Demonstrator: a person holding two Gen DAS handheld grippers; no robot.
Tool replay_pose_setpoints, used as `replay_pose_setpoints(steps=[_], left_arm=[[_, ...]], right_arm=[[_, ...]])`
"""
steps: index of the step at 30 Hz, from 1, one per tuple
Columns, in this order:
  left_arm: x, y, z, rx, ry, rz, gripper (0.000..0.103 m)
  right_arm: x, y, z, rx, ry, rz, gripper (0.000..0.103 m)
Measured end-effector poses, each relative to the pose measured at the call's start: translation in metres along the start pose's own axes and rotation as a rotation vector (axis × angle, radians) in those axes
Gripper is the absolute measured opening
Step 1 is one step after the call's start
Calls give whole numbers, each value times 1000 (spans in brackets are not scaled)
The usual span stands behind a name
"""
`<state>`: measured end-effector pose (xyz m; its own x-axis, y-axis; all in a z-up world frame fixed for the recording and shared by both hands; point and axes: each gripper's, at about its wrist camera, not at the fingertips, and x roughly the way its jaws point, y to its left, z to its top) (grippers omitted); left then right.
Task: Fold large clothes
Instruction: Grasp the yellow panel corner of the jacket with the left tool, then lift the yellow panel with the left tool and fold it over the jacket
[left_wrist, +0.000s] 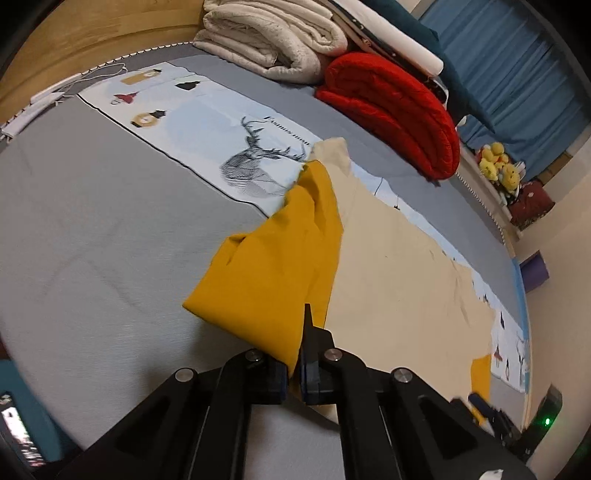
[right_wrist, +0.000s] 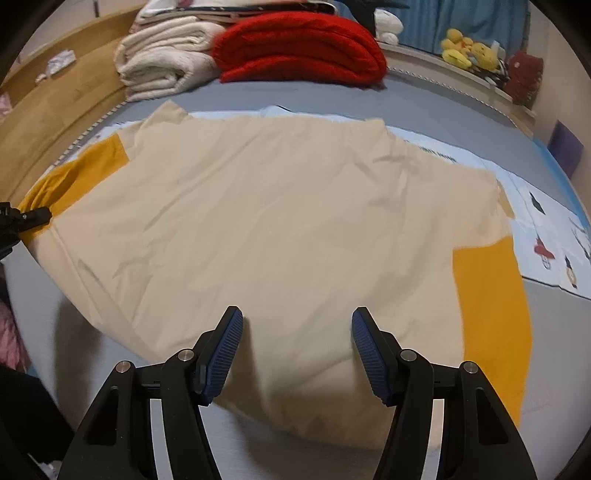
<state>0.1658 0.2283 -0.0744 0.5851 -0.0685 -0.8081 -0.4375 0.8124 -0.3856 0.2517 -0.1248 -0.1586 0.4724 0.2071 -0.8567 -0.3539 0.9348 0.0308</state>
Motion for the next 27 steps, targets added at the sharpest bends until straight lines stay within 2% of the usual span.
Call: replay_pose_setpoints(steps=[4,6,8,9,11,14,17,20,21,24,27], left_arm=[[-28,5,-7,136,-22,41,3],[-37,5,-16,211,-70,73,3],[-38,6,-20,198,-79,60,3],[-37,4,-21,189,-78,47,3],[-37,-8,-25,232,-107,55,3],[-43,-28,-29,307,-150,23,3],[-52,-60,-43,432,-188,-35,3],[-58,-99,-60,550,-205,-93,2],[-59,-110,-65,574,-208,-106,2],[-57,-157,-87,672,-206,-152,2],[-51,-208,-117,772,-190,-190,2]], right_arm=[[-12,19,6,-27,-30,72,62],[-11,32,6,-58,-22,84,62],[8,42,3,-69,44,68,62],[28,44,-3,-73,124,51,62],[55,43,-10,-63,206,29,62],[53,35,0,-7,196,40,62],[23,19,18,19,67,77,62],[-16,-15,38,58,-76,95,62],[-37,-36,47,71,-149,94,62],[-88,-88,65,79,-324,32,62],[-121,-137,63,104,-419,-14,66]])
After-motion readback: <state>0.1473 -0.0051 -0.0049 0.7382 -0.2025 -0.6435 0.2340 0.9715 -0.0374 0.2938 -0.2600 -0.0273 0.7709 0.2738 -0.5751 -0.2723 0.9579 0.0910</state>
